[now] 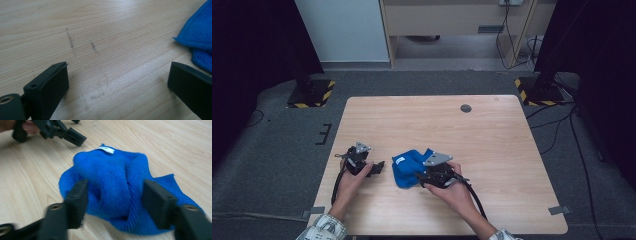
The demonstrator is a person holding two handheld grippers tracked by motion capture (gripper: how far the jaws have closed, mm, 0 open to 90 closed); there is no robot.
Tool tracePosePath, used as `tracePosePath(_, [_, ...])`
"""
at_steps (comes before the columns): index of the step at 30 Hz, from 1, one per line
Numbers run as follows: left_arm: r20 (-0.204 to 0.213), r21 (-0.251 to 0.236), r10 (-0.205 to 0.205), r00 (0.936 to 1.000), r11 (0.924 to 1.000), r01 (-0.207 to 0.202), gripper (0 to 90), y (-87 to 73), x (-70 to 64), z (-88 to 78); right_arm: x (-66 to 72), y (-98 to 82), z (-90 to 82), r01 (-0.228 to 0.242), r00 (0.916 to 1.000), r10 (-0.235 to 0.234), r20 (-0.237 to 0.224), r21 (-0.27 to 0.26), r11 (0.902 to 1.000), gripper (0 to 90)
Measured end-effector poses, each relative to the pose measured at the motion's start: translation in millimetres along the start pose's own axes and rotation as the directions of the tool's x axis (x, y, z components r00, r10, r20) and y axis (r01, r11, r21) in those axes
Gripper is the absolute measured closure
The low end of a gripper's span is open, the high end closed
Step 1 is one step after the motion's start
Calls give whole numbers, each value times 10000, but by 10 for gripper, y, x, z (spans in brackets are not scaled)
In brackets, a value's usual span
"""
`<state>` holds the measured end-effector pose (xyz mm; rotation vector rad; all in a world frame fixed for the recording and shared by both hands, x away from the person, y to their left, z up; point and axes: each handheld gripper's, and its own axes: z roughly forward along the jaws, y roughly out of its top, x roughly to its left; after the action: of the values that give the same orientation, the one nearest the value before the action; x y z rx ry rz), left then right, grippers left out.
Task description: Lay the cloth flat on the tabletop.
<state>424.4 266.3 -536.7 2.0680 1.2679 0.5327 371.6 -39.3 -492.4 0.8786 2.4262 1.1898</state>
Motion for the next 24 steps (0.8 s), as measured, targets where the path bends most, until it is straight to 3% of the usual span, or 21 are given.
tracePosePath(2, [-72,-64,27,10000,10000,-27,74,6,-2,-12,-67,13,-132,139,9999,-141,-79,-237,9996,303])
tracePosePath(5, [-177,-312,66,9998,9995,-72,95,33,-1,-63,-139,28,-208,116,9999,-120,-95,-331,9994,292])
tracePosePath(12, [243,-921,-112,9996,9957,134,191,117,-71,-170,-548,140,-289,-118,9977,138,669,-295,9995,524])
tracePosePath(17, [469,-965,63,9989,9953,-17,209,157,-160,-170,-758,196,-79,-126,9950,102,989,238,9996,659])
tracePosePath(24, [807,-923,160,9966,9957,-86,220,190,-245,-143,-845,228,357,66,9948,-171,1006,1039,9946,735])
